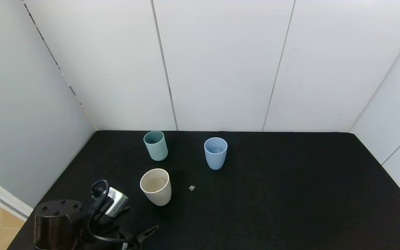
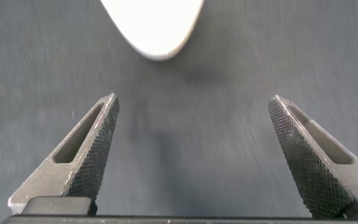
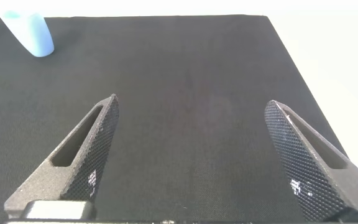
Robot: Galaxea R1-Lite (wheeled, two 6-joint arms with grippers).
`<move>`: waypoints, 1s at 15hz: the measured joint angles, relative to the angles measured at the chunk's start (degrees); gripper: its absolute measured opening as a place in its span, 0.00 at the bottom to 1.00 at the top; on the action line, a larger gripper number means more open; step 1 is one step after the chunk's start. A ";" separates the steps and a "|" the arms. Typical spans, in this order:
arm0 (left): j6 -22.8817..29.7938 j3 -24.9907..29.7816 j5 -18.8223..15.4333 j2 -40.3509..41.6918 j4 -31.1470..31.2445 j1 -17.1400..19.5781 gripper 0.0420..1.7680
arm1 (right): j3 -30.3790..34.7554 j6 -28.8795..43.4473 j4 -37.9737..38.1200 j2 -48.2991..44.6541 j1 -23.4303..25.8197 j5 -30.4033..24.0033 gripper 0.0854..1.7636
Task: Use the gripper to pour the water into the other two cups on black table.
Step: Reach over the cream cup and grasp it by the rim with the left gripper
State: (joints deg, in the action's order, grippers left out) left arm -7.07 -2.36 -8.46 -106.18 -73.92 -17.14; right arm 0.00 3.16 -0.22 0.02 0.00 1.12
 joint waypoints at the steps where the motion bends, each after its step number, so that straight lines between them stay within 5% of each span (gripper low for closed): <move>1: 0.00 0.68 -0.11 -2.69 -5.40 0.00 0.97 | 0.00 -0.02 0.00 0.00 0.00 0.02 0.97; 4: -0.09 1.88 -0.18 -9.20 -14.47 -0.16 0.97 | 0.00 0.00 -0.02 0.00 0.00 0.00 0.97; 15: 0.07 -6.84 0.78 -16.40 -15.52 -0.39 0.97 | 0.00 0.00 0.00 0.00 0.00 0.00 0.97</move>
State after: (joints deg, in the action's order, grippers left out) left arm -7.00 -9.20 -7.68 -122.58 -89.44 -17.53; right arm 0.00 3.16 -0.22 0.02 0.00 1.12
